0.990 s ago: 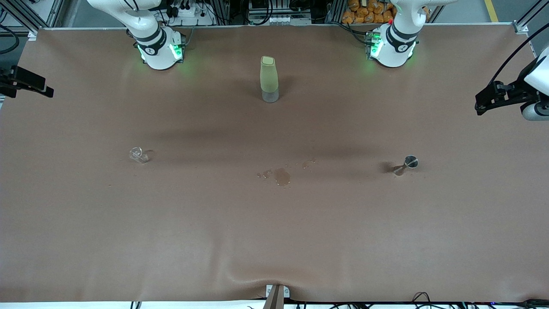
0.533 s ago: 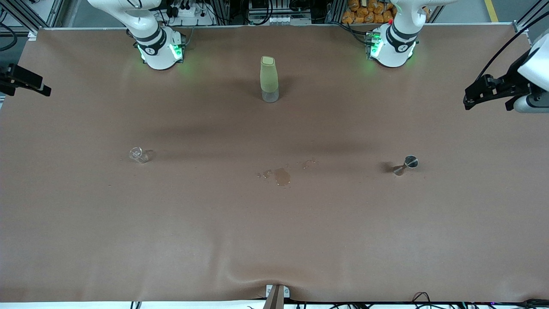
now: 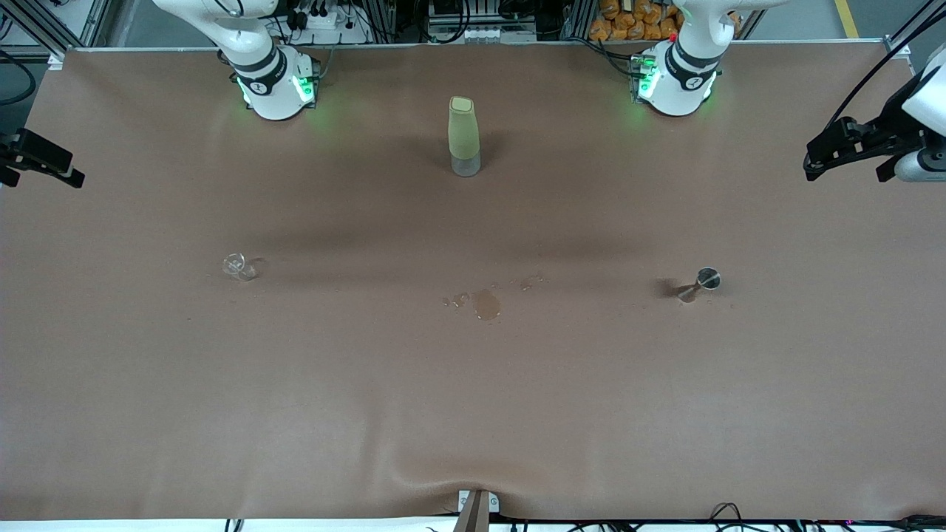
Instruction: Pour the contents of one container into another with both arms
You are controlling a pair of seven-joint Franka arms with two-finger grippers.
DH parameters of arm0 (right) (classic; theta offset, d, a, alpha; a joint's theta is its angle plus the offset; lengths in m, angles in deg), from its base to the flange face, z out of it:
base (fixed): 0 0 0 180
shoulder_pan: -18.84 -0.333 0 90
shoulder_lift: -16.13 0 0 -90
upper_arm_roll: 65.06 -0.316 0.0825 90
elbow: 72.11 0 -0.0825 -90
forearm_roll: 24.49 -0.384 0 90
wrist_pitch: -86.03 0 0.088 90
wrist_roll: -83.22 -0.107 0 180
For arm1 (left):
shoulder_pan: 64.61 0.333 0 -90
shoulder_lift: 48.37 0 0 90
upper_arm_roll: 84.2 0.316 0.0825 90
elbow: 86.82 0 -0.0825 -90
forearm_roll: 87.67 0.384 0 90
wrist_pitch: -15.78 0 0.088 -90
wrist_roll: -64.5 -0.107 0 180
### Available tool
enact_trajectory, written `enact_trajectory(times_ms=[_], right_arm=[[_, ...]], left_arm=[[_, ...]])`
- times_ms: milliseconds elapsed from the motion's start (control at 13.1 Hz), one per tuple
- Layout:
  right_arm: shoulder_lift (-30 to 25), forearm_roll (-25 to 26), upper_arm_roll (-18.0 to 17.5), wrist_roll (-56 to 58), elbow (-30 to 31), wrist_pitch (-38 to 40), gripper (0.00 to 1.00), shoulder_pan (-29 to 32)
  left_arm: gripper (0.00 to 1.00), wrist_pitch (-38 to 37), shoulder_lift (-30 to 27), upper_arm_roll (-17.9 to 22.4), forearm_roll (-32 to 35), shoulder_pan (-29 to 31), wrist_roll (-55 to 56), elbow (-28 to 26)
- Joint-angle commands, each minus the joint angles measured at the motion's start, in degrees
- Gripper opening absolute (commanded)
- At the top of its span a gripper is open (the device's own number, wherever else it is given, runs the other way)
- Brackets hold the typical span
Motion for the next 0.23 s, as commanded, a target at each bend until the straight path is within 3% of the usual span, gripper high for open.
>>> enact_trajectory(times_ms=[0, 152], right_arm=[[0.63, 1.28, -1.25, 0.09, -0.25, -1.42, 1.0, 1.23], [0.63, 1.72, -1.25, -0.17, 0.19, -3.62, 1.0, 0.79]], left_arm=[[1.0, -1.6, -0.95, 1.09, -1.19, -0.59, 0.93, 0.92], [1.0, -1.6, -0.86, 1.09, -0.84, -0.77, 0.93, 0.92]])
